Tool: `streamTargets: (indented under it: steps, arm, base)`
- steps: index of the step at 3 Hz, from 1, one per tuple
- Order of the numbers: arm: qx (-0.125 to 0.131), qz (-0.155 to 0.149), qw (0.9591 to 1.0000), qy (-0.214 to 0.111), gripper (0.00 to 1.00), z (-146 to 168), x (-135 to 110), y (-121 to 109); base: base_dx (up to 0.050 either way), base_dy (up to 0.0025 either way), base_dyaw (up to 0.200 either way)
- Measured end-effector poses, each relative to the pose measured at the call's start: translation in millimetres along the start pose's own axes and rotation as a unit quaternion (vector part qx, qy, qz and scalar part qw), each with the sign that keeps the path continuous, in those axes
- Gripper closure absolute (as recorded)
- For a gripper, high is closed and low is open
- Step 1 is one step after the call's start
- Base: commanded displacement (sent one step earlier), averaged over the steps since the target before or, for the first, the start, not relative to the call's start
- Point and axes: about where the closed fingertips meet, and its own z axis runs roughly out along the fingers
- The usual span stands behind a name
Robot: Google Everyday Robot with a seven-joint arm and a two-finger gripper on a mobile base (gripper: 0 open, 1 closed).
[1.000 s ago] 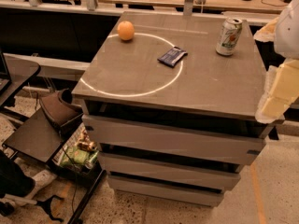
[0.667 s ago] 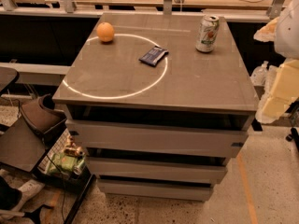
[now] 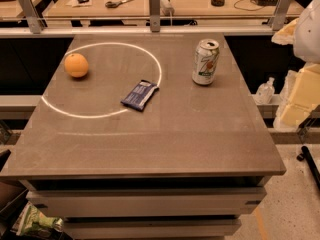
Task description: Pick orange
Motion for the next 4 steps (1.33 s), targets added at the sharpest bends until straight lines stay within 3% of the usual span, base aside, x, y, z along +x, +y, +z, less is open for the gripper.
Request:
streamTargets:
  steps: [1, 2, 3, 4]
  arm:
    - [0.011, 0.015, 0.9991, -0.038, 0.00, -1, -16, -4]
    - [0.021, 0.043, 0.9914, -0.121, 0.00, -2, -57, -5]
    - [0.024, 0.063, 0.9787, -0.194, 0.00, -5, -104, 0]
    - [0.028, 0.077, 0.9686, -0.235, 0.00, 2, -162, 4]
  base:
    - [0.000, 0.00000, 0.000]
    - [0.000, 0.00000, 0.000]
    - [0.000, 0.00000, 0.000]
    - [0.000, 0.00000, 0.000]
